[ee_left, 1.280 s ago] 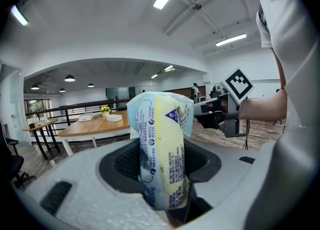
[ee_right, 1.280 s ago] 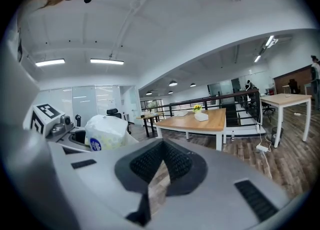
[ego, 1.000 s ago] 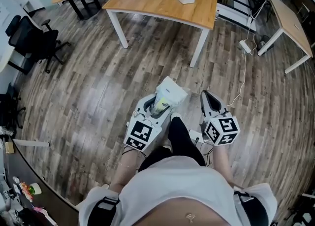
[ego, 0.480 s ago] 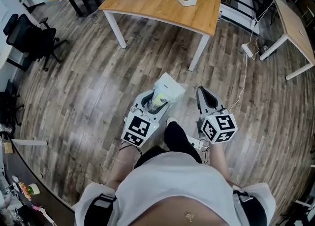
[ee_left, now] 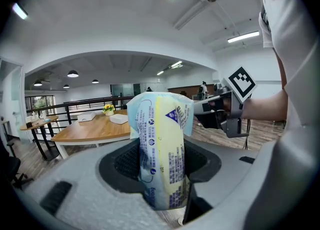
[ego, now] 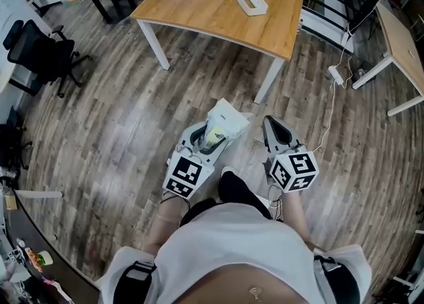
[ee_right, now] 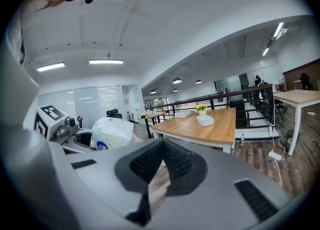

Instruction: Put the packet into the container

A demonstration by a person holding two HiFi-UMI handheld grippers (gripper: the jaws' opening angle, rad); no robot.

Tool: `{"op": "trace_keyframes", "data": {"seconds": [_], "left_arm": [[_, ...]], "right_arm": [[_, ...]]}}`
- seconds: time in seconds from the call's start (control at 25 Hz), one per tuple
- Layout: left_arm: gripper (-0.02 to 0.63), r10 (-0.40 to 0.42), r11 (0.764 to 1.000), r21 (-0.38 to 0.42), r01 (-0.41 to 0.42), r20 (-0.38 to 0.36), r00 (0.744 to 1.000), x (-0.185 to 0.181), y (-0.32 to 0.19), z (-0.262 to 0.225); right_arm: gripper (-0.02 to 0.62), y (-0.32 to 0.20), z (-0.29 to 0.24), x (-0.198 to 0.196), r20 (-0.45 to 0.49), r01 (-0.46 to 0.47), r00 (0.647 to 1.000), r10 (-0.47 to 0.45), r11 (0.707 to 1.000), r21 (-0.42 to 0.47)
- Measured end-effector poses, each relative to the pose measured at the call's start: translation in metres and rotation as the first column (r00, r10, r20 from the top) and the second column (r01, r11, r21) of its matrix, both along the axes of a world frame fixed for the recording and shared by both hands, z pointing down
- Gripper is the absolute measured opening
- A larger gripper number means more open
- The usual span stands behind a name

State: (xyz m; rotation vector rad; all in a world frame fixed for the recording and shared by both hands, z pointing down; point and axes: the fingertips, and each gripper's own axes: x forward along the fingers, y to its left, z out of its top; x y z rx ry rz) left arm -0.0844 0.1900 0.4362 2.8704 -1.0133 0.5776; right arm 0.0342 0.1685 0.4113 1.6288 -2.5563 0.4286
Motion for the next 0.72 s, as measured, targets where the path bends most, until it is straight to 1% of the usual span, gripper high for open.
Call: {"op": "trace_keyframes", "data": {"seconds": [0.28, 0.48, 0.72], "left_arm": [[0.213, -0.001, 1.000, 0.004, 0.001, -0.010, 1.000, 0.010, -0.038, 0.006], [0.213, -0.026, 1.000, 0.006, 0.026, -0.012, 1.000, 0.016, -0.065, 0.007], [0.213, -0.040, 0.999, 0.014, 0.040, -0.008, 0.999, 0.022, -0.078, 0.002]], "right_arm": [[0.011, -0.039, 0.007, 0.009, -0.002, 0.004, 1.000, -0.004, 1.000, 0.000], [0.011, -0.061, 0.008, 0.018, 0.014, 0.014, 1.000, -0.014, 1.000, 0.001], [0.011, -0.074, 0.008, 0.024, 0.023, 0.023, 0.999, -0.023, 1.000, 0.006]]}}
